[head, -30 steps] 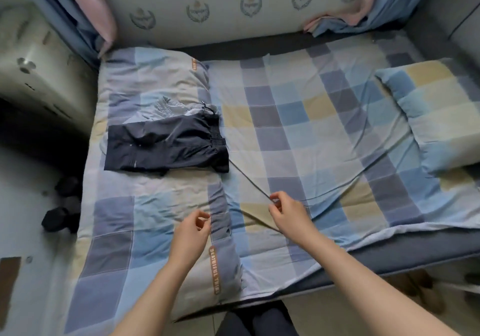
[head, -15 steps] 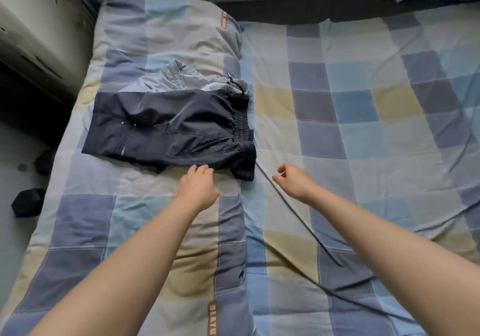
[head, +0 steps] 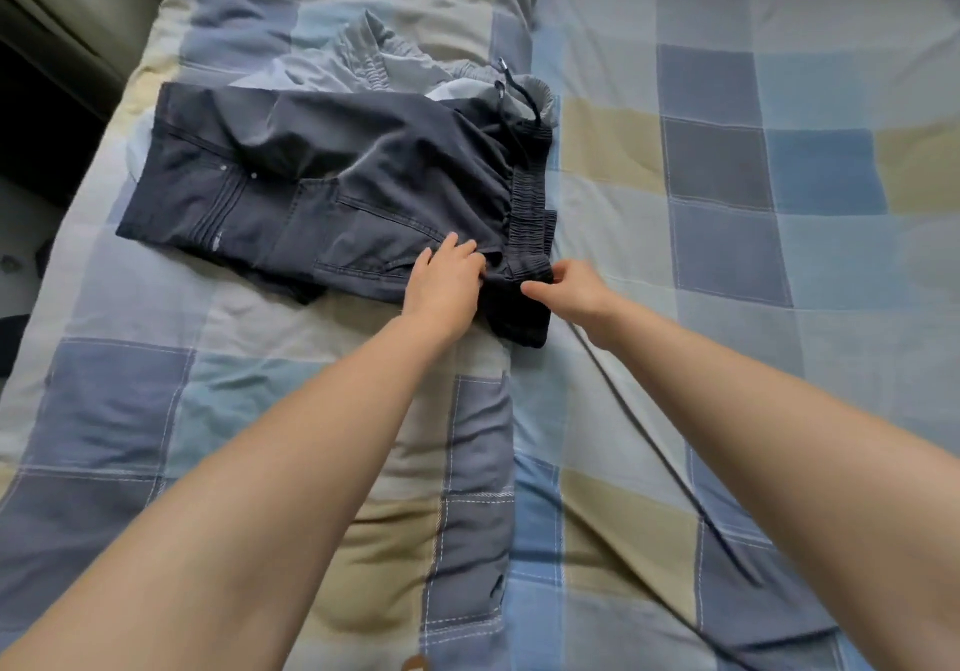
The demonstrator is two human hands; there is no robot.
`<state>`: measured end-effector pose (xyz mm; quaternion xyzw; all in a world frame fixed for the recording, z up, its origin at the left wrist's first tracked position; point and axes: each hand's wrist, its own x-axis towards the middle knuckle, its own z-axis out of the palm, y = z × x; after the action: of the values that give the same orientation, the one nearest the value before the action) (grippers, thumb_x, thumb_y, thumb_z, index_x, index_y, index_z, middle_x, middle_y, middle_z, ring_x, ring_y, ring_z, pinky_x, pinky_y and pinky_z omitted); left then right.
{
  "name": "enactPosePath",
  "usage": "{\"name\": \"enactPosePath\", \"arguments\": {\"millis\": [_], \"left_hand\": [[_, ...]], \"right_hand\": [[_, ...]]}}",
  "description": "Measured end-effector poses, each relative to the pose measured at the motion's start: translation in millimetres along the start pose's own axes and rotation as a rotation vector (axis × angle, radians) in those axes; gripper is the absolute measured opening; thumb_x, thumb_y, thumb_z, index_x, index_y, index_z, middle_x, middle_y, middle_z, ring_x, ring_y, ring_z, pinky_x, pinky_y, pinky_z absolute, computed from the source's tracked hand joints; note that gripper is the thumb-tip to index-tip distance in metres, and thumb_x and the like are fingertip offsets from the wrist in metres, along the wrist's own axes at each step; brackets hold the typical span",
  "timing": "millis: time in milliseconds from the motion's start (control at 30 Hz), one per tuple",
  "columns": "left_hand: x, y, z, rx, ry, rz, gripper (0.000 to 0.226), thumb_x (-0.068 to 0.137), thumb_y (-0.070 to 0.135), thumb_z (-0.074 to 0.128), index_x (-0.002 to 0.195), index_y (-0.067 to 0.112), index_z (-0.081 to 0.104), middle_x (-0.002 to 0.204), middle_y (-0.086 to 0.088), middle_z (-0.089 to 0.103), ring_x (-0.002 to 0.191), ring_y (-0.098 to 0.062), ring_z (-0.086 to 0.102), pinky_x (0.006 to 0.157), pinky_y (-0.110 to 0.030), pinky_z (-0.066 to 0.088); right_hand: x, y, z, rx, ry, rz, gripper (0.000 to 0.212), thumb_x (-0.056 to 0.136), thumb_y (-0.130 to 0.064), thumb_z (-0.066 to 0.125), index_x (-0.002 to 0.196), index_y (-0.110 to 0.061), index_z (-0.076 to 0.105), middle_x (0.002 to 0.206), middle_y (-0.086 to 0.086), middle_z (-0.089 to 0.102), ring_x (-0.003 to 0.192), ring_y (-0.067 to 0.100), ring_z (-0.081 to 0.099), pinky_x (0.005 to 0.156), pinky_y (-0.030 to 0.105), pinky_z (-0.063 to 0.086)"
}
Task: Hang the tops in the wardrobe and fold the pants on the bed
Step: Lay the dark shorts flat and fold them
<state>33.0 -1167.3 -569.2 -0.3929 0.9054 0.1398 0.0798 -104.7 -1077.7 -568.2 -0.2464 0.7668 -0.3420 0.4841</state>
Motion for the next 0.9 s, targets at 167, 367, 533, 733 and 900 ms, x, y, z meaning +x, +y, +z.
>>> {"name": "enactPosePath", "arguments": {"millis": [167, 367, 533, 733, 900], "left_hand": [[-57.6, -11.8, -1.8, -0.307, -0.009, -0.077, 0.012, 0.101, 0.028, 0.041, 0.093, 0.019, 0.04, 0.084, -0.016, 0.063, 0.08, -0.04, 0.054, 0.068, -0.045, 0.041], [-156.6, -16.4, -15.2, -0.36, -0.114, -0.073, 0.02, 0.092, 0.022, 0.056, 0.094, 0.028, 0.038, 0.084, -0.005, 0.066, 0.08, -0.036, 0.06, 0.071, -0.044, 0.049], [-233.6, 3.9, -42.7, -0.446, -0.213, -0.052, 0.029, 0.086, 0.021, 0.06, 0.088, 0.033, 0.034, 0.079, 0.007, 0.058, 0.075, -0.023, 0.055, 0.073, -0.039, 0.049], [-315.1, 39.0, -100.0, -0.66, -0.412, -0.014, 0.028, 0.081, 0.022, 0.062, 0.089, 0.035, 0.038, 0.08, 0.013, 0.058, 0.069, -0.002, 0.051, 0.076, -0.031, 0.048], [-358.0, 66.2, -163.3, -0.899, -0.566, -0.004, 0.086, 0.077, 0.021, 0.071, 0.14, 0.049, 0.019, 0.109, 0.006, 0.063, 0.092, -0.004, 0.068, 0.082, -0.018, 0.052]], "right_hand": [[-31.3, 11.3, 17.6, 0.074, -0.016, -0.057, 0.02, 0.087, -0.011, 0.064, 0.104, -0.001, 0.065, 0.1, 0.017, 0.07, 0.086, 0.019, 0.062, 0.084, 0.038, 0.052], [-126.8, 18.6, 32.5, -0.153, -0.086, -0.196, 0.022, 0.088, -0.019, 0.065, 0.077, -0.011, 0.048, 0.067, -0.002, 0.045, 0.066, 0.013, 0.041, 0.062, 0.033, 0.032], [-214.2, 17.0, 25.7, -0.254, -0.136, -0.155, 0.035, 0.092, -0.021, 0.062, 0.124, -0.01, 0.056, 0.12, 0.003, 0.061, 0.108, 0.016, 0.054, 0.091, 0.025, 0.039], [-327.5, -23.7, -6.1, -0.445, -0.25, -0.386, 0.016, 0.092, -0.012, 0.056, 0.107, -0.017, 0.059, 0.095, -0.007, 0.06, 0.074, 0.003, 0.043, 0.071, 0.019, 0.033], [-410.2, -75.8, -35.8, -0.611, -0.302, -0.491, 0.02, 0.093, -0.01, 0.05, 0.098, -0.029, 0.052, 0.093, 0.0, 0.058, 0.085, 0.016, 0.044, 0.077, 0.033, 0.04]]}}
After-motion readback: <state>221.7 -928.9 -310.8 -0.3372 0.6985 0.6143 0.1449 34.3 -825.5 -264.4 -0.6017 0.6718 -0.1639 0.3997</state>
